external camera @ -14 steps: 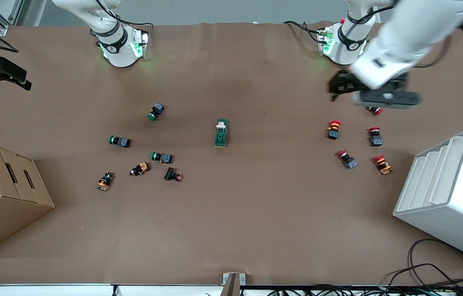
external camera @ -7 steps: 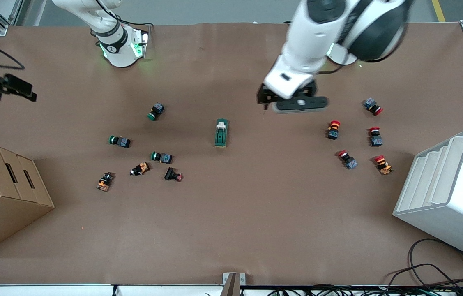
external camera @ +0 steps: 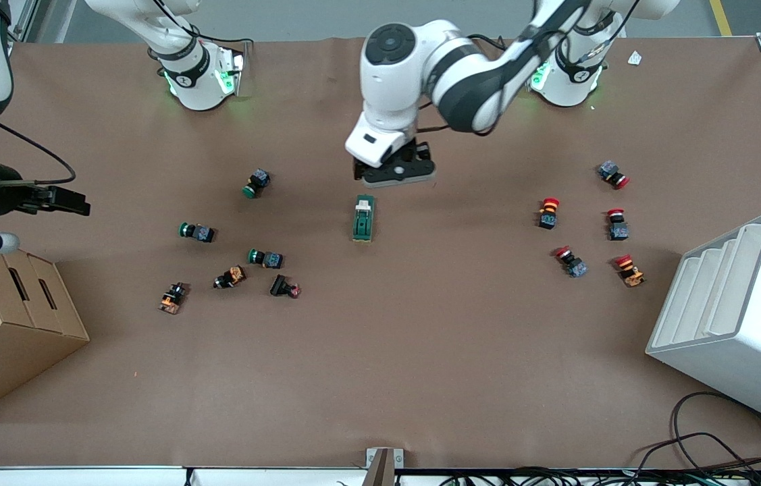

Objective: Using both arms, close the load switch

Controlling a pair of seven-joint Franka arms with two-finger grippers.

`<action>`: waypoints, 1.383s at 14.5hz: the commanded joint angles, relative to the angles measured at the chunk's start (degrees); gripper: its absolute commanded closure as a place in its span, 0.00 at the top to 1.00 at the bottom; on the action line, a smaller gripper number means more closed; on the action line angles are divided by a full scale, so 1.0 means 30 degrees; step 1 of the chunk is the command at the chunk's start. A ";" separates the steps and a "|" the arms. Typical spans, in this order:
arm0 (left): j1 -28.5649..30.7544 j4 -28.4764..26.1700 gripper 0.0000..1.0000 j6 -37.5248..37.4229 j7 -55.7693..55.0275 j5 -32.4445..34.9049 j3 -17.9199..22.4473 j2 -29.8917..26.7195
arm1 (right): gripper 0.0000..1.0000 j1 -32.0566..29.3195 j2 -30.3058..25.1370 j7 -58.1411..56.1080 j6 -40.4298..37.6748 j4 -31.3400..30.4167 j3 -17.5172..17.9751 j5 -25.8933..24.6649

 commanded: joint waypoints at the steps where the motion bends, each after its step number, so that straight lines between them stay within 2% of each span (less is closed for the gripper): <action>1: -0.1187 -0.1281 1.00 0.1914 -0.3731 0.3202 0.0013 0.0796 | 1.00 0.0537 -0.0010 0.1897 0.0153 -0.0187 0.0031 0.0854; 3: -0.1892 -0.1549 1.00 0.2420 -0.6171 0.5259 0.0013 0.1588 | 1.00 0.1211 0.0021 0.3100 0.0651 -0.0743 0.0031 0.0973; 6: -0.2947 -0.1578 1.00 0.2508 -0.7552 0.7836 0.0013 0.2905 | 1.00 0.2383 0.0021 0.5471 0.1877 -0.1972 0.0060 0.1702; 11: -0.4326 -0.1840 1.00 0.2567 -1.2938 1.4601 0.0013 0.5369 | 1.00 0.3848 -0.0008 0.8459 0.4748 -0.4374 0.0060 0.2964; 14: -0.4969 -0.2776 0.99 0.2538 -1.4379 1.7504 0.0012 0.5430 | 1.00 0.4989 -0.0009 1.0100 0.7586 -0.6218 0.0060 0.3841; 17: -0.5320 -0.3278 1.00 0.2304 -1.7590 2.2012 0.0071 0.5923 | 1.00 0.6862 -0.0009 1.2383 1.0634 -0.7685 0.0060 0.4167; 20: -0.5703 -0.3541 1.00 0.0318 -1.9915 2.5123 0.0159 0.6775 | 1.00 0.8709 0.0516 1.4382 1.3157 -0.8713 0.0060 0.4167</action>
